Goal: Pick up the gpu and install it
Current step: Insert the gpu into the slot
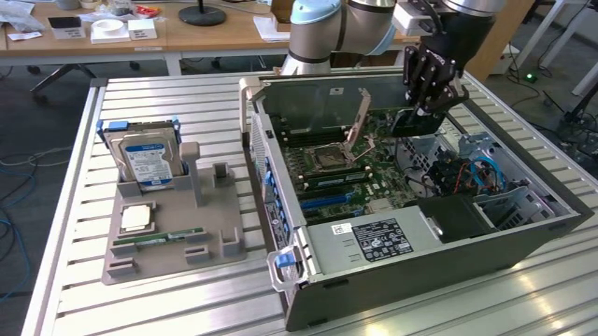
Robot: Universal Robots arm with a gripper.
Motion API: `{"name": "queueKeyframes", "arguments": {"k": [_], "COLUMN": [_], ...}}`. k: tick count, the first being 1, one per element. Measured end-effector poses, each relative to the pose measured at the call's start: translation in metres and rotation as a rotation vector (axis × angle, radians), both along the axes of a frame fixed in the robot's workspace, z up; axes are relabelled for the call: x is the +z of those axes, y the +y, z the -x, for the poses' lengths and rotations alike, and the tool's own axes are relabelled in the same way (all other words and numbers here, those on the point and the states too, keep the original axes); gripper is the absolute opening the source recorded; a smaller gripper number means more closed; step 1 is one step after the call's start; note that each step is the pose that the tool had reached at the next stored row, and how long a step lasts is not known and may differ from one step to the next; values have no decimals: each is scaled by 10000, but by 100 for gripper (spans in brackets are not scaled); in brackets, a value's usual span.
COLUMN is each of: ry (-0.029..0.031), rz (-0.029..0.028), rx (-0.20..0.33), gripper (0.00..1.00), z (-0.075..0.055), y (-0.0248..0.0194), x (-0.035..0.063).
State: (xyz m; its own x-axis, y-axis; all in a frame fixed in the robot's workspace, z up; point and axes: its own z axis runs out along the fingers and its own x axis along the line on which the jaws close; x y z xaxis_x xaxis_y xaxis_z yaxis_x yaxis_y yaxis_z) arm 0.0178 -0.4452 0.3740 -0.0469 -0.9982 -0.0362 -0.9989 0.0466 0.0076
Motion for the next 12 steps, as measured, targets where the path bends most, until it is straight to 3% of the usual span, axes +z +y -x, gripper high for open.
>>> {"name": "queueKeyframes", "arguments": {"k": [4, 12], "ry": [-3, -34], "rz": [-1, 0], "rx": [1, -1], "gripper": [27, 27], "z": [51, 290], "y": [1, 2], "x": [-4, -15]}}
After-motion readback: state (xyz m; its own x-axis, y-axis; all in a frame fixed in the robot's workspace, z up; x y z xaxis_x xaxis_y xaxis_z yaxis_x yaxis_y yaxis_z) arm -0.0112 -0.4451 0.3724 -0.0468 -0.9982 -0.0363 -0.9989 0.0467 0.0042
